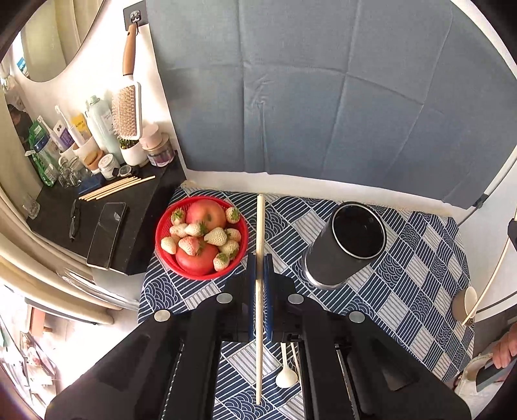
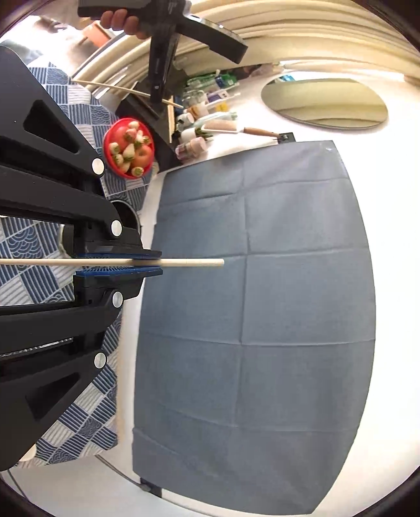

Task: Organize utensils
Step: 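Lift the chopstick with the right gripper and carry it over the black holder, then lower the chopstick into the black holder and open the right gripper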

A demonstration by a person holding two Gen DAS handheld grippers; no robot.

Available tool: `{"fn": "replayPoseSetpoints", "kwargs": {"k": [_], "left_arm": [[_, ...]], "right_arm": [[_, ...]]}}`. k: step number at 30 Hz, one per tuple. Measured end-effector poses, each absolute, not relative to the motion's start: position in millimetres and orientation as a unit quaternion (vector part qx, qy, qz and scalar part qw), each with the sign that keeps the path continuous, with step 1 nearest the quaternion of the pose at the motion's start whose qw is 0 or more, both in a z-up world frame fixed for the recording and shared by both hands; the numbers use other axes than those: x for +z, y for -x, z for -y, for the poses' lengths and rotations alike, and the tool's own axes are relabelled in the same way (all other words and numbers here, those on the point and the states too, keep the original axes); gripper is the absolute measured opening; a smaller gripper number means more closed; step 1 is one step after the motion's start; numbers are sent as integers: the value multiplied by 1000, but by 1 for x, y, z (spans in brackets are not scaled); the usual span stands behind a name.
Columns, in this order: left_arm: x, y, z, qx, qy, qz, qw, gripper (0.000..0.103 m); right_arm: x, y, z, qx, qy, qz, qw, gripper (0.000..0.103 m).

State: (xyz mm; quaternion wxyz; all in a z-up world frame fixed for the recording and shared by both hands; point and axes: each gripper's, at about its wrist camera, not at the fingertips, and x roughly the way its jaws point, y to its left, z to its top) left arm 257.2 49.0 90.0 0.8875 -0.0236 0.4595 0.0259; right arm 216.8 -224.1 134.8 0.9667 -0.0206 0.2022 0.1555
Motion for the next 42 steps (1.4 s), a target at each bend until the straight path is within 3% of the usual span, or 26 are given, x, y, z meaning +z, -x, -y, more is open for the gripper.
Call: {"fn": "replayPoseSetpoints", "kwargs": {"k": [20, 42], "left_arm": [[118, -312, -21, -142, 100, -304, 937, 5], [68, -386, 3, -230, 119, -298, 919, 5]], "right_arm": [[139, -298, 205, 235, -16, -166, 958, 5], [99, -370, 167, 260, -25, -191, 946, 5]]}}
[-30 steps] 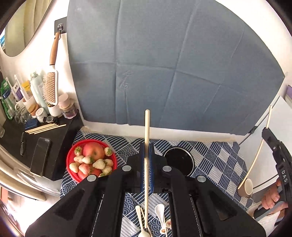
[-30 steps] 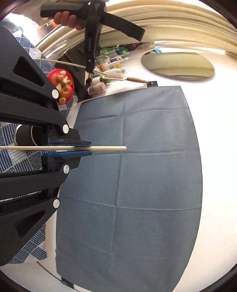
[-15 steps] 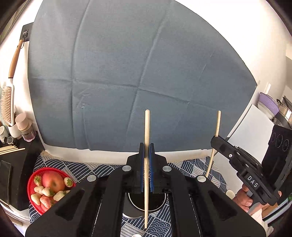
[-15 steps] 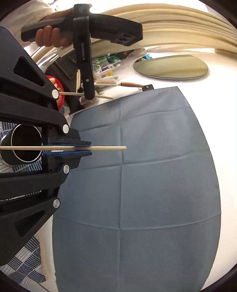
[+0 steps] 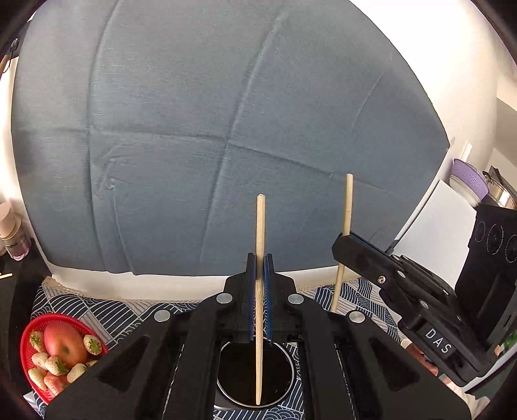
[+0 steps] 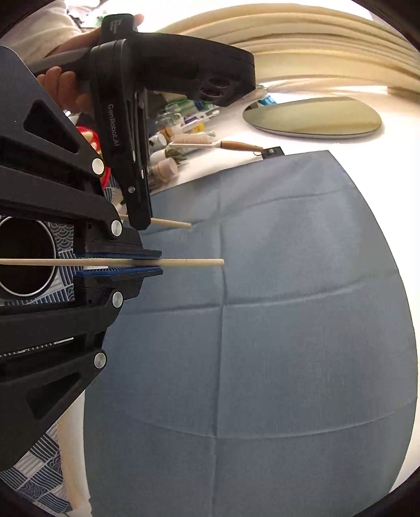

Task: Organize utensils
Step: 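Lower the chopstick into the black holder and open the right gripper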

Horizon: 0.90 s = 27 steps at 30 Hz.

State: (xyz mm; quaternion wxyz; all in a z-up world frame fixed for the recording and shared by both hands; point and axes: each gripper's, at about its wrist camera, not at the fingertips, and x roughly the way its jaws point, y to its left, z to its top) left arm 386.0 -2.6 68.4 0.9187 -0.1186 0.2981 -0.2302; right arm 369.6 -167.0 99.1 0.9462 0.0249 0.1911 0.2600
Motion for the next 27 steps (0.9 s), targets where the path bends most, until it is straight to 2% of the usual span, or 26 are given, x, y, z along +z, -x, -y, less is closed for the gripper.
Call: {"fn": "replayPoseSetpoints", "kwargs": {"k": [17, 27], "left_arm": [[19, -390, 5, -226, 126, -336, 906, 5], [13, -373, 1, -227, 125, -351, 900, 5]], "right_arm": [[45, -384, 162, 253, -34, -258, 932, 5], [46, -375, 164, 250, -28, -266, 931, 5]]}}
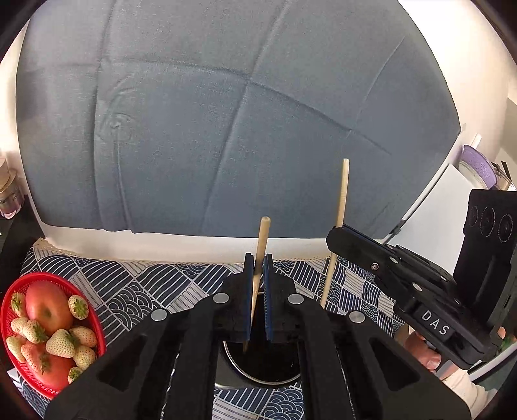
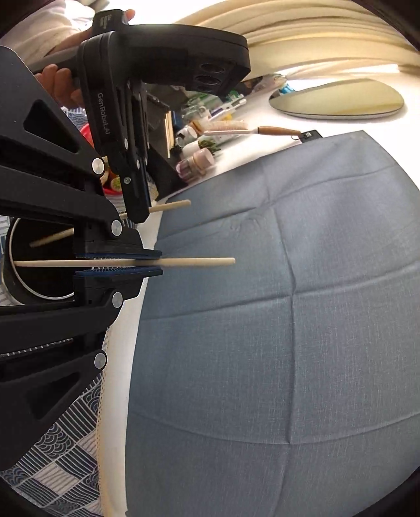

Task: Organize utensils
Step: 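Lower the chopstick into the black holder and open the right gripper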

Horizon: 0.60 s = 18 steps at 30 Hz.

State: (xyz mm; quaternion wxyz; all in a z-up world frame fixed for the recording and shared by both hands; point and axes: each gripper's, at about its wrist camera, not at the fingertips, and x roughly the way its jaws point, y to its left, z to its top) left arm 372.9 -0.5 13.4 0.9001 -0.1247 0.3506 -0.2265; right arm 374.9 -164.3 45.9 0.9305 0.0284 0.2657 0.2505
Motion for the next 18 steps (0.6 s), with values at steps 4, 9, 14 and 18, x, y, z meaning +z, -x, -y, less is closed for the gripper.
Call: {"fn": "replayPoseSetpoints", "kwargs": {"k": [4, 9, 14, 18], "left_arm": [[16, -361, 0, -225, 118, -353, 900, 5], [19, -346, -3, -221, 113, -355, 902, 20], [22, -330, -9, -211, 109, -356, 904, 27], [25, -319, -16, -207, 126, -357, 902, 42]], "right_arm": [[46, -364, 165, 250, -18, -258, 933, 5], [48, -352, 166, 243, -4, -250, 937, 5], [46, -342, 164, 250, 1, -259, 933, 7], [44, -336, 162, 239, 13, -268, 933, 9]]}}
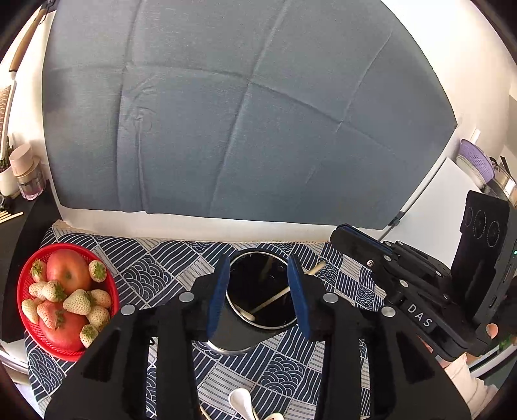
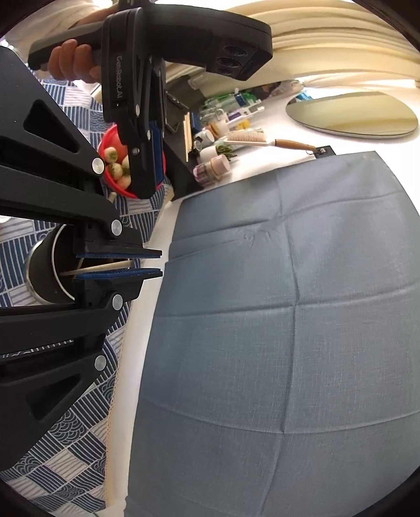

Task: Organize utensils
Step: 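Lower the chopstick into the black holder and open the right gripper, then withdraw the right tool and move it down toward the white spoon with a bear print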

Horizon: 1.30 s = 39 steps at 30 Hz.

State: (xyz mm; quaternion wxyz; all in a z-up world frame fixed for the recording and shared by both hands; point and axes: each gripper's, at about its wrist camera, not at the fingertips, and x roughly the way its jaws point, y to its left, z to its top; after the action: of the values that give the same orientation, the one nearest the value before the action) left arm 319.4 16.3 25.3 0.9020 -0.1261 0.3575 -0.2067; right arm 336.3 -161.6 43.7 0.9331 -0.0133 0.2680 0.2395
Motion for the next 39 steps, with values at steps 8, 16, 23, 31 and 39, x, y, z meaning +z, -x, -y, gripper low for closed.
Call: {"fn": "replayPoseSetpoints", "kwargs": {"k": [8, 16, 23, 31, 39], "left_arm": [[32, -297, -35, -178, 139, -349, 910, 66], [26, -276, -40, -144, 136, -351, 915, 79], [16, -251, -47, -120, 136, -363, 914, 87], [10, -216, -48, -107, 117, -359, 920, 93], [-6, -193, -53, -99, 125, -375, 913, 94]], "right_arm": [[56, -313, 165, 232, 28, -256, 938, 49], [60, -288, 174, 219, 38, -250, 942, 86], [51, -270, 183, 217, 37, -270, 937, 87], [43, -251, 187, 226, 45, -279, 932, 87], [18, -232, 185, 246, 57, -299, 920, 87]]}}
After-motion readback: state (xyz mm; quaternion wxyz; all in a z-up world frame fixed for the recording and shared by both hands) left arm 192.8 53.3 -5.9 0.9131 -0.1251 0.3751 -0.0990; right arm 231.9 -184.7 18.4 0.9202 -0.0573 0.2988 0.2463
